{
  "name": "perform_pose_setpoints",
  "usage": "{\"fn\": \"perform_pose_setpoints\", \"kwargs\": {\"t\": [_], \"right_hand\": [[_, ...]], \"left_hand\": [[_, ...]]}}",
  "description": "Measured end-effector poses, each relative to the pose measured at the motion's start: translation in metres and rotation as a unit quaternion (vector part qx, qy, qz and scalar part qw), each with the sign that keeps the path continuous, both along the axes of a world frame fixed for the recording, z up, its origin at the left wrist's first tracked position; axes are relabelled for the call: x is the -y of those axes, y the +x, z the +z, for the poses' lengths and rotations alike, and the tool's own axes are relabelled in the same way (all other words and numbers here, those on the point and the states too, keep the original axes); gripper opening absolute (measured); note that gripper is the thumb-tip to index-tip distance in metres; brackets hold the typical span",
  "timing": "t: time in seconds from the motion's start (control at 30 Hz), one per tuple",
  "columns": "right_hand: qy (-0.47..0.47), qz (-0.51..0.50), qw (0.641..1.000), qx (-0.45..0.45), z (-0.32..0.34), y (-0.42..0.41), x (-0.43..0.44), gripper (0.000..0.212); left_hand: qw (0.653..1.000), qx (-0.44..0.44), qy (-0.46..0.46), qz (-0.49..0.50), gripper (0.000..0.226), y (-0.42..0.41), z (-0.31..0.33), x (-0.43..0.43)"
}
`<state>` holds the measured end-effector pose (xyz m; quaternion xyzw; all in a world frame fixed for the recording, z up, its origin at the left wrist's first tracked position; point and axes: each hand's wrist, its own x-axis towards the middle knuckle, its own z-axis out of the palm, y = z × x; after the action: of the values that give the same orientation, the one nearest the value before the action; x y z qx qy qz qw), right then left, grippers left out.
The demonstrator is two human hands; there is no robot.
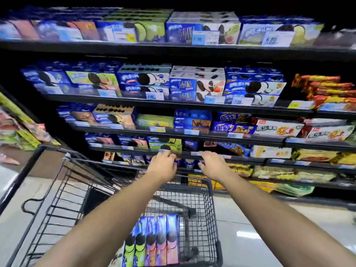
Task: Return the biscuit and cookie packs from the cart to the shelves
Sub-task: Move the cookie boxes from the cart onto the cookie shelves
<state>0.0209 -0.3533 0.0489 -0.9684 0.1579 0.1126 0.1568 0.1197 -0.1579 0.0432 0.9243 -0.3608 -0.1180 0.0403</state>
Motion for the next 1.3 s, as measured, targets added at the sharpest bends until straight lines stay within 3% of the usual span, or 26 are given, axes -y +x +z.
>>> {"fn": "perform_pose_setpoints", "kwargs": {"t": [0.17, 0.4, 0.8, 1.03, 1.17, 1.3], "right_hand": [[0.041, 0.078, 0.994, -0.069, -0.067, 0.017, -0.065, 0.049], [0.093, 0.109, 0.972, -0.188, -0.183, -0.002, -0.115, 0.057], [0.167, 0.049, 0.935, -0.308, -0.367, 0.007, -0.129, 0.081], [0.226, 0.002, 0.914, -0.337, -0.416, 0.008, -0.129, 0.084], [0.298, -0.074, 0.891, -0.334, -0.423, 0.004, -0.126, 0.088], [0.306, -0.091, 0.893, -0.316, -0.423, 0.003, -0.128, 0.1]], "left_hand": [[0.996, -0.054, 0.035, 0.069, 0.038, -0.013, -0.056, -0.073], [0.975, -0.146, 0.087, 0.142, 0.041, -0.045, -0.163, -0.143], [0.959, -0.254, 0.104, 0.074, 0.078, -0.068, -0.361, -0.157], [0.959, -0.248, 0.131, 0.031, 0.096, -0.069, -0.411, -0.162], [0.968, -0.223, 0.116, 0.024, 0.099, -0.072, -0.416, -0.166], [0.964, -0.236, 0.115, 0.035, 0.101, -0.07, -0.413, -0.164]]}}
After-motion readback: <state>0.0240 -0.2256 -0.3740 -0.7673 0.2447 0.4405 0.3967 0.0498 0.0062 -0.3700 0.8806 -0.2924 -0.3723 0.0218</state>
